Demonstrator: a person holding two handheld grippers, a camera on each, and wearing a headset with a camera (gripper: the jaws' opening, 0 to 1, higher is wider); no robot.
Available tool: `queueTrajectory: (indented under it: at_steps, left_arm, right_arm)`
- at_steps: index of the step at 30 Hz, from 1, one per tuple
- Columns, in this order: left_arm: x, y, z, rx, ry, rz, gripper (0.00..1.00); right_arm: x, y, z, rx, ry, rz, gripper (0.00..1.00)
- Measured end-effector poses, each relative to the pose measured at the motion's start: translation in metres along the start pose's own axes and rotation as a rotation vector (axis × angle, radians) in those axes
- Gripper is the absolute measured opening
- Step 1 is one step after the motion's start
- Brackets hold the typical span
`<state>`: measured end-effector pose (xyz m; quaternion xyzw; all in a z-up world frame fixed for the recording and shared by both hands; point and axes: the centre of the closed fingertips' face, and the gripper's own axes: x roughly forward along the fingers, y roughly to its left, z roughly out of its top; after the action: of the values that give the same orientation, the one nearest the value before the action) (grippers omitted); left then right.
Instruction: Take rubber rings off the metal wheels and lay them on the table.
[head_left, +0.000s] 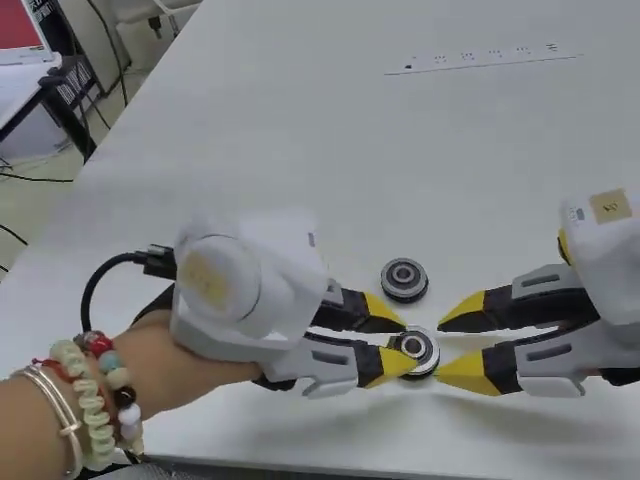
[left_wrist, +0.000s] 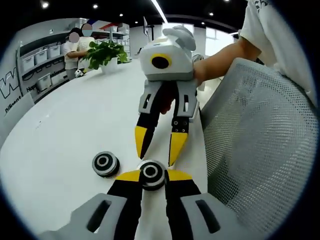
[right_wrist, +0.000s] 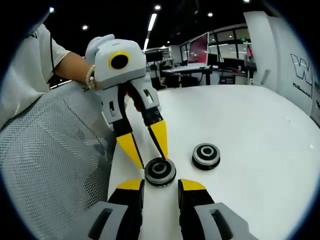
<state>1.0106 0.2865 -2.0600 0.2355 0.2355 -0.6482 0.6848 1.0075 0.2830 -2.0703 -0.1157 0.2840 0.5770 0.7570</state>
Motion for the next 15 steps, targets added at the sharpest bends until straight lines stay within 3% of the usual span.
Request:
queueTrajectory:
  at_steps: [3, 4, 7, 10, 13, 15]
  left_arm:
    - [0.0006, 0.0022, -0.0001, 0.018, 0.001, 0.013, 0.11]
    - [0.0021, 0.0034, -0.0022, 0.014, 0.013, 0.017, 0.09]
    - [0.0031, 0.0059, -0.0034, -0.011, -0.001, 0.017, 0.08]
    - [0.0054, 0.0044, -0.0034, 0.039, -0.008, 0.025, 0.07]
    - [0.0058, 0.0061, -0.0036, 0.022, -0.013, 0.024, 0.07]
    - [0.0055, 0.0061, -0.0043, 0.02, -0.023, 0.023, 0.07]
  right_arm:
    - [0.002, 0.0002, 0.0003, -0.006, -0.008, 0.004, 0.25]
    - [0.0028, 0.0003, 0.0, -0.009, -0.006, 0.006, 0.25]
    - [0.0049, -0.0005, -0.0003, -0.019, -0.007, 0.001, 0.25]
    - [0.0066, 0.0007, 0.0002, -0.025, -0.013, 0.005, 0.23]
    - [0.008, 0.0023, -0.0011, -0.109, 0.0, 0.006, 0.2]
    - [0.0073, 0.0046, 0.0001, -0.11, 0.0, 0.0, 0.19]
